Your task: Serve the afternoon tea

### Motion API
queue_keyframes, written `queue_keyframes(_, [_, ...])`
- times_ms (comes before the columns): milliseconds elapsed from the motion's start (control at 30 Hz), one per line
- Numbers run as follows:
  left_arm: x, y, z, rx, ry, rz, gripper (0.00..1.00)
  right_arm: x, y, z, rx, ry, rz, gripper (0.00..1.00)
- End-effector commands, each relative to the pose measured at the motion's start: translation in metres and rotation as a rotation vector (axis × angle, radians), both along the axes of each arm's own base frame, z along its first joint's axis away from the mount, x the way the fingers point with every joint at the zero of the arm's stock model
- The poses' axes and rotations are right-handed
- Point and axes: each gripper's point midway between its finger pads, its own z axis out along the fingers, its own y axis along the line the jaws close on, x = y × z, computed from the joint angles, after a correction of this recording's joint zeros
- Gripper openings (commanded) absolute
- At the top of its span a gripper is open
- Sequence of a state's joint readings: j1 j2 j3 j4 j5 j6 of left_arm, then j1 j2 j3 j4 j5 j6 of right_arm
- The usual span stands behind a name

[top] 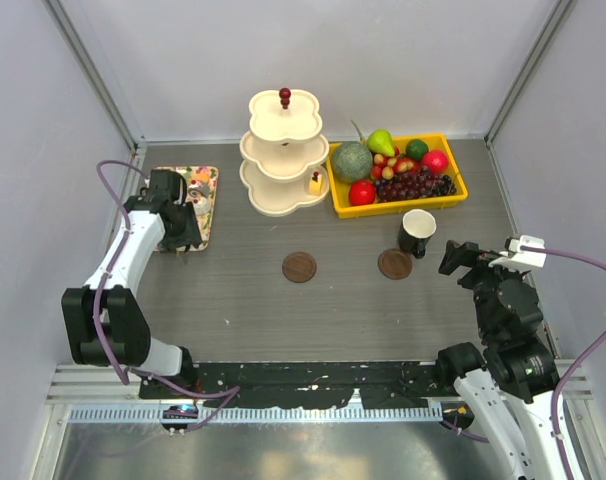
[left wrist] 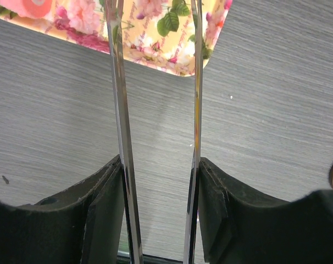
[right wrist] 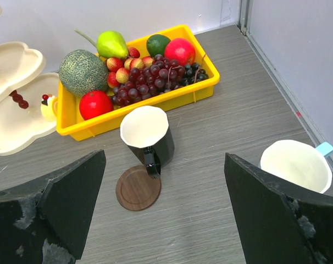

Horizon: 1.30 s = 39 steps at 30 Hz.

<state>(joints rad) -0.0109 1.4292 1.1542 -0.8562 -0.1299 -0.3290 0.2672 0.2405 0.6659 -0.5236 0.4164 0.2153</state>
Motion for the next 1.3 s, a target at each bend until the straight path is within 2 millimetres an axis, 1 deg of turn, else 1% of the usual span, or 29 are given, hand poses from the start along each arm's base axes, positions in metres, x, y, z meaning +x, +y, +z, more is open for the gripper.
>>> queue_keyframes(0, [0.028,0.011,0.011,-0.003,-0.068,0.017,0.55,0.005,0.005,0.008,0.01,-0.039,0.019,0.96])
queue_keyframes(67, [0.033,0.011,0.005,-0.006,-0.05,0.022,0.55,0.005,0.005,0.009,0.009,-0.041,0.021,0.96])
queue_keyframes(333, [0.044,0.016,0.0,-0.022,-0.05,0.044,0.52,0.004,0.004,0.01,0.006,-0.047,0.021,0.96])
queue_keyframes(433, [0.046,0.015,-0.002,-0.026,-0.053,0.039,0.49,0.004,0.004,0.009,0.007,-0.046,0.018,0.96])
queue_keyframes(533, [0.045,0.012,-0.003,-0.039,-0.047,0.032,0.43,0.003,0.004,0.009,0.007,-0.049,0.019,0.96])
queue_keyframes(633, [0.04,0.011,-0.002,-0.048,-0.044,0.031,0.37,0.003,0.004,0.01,0.006,-0.053,0.018,0.96])
queue_keyframes(767, [0.03,0.01,0.004,-0.047,-0.053,0.03,0.31,0.003,0.004,0.01,0.007,-0.053,0.021,0.96])
queue_keyframes(900, [0.02,0.006,0.015,-0.062,-0.076,0.017,0.28,0.003,0.004,0.011,0.007,-0.055,0.024,0.96])
queue_keyframes(1033, [0.008,-0.002,0.026,-0.093,-0.111,-0.017,0.28,0.002,0.005,0.011,0.008,-0.057,0.025,0.96])
queue_keyframes(1167, [-0.003,-0.025,0.035,-0.162,-0.147,-0.116,0.28,0.002,0.005,0.011,0.01,-0.059,0.028,0.96])
queue_keyframes(1267, [-0.008,-0.05,0.042,-0.18,-0.178,-0.215,0.29,0.002,0.006,0.012,0.013,-0.062,0.031,0.96])
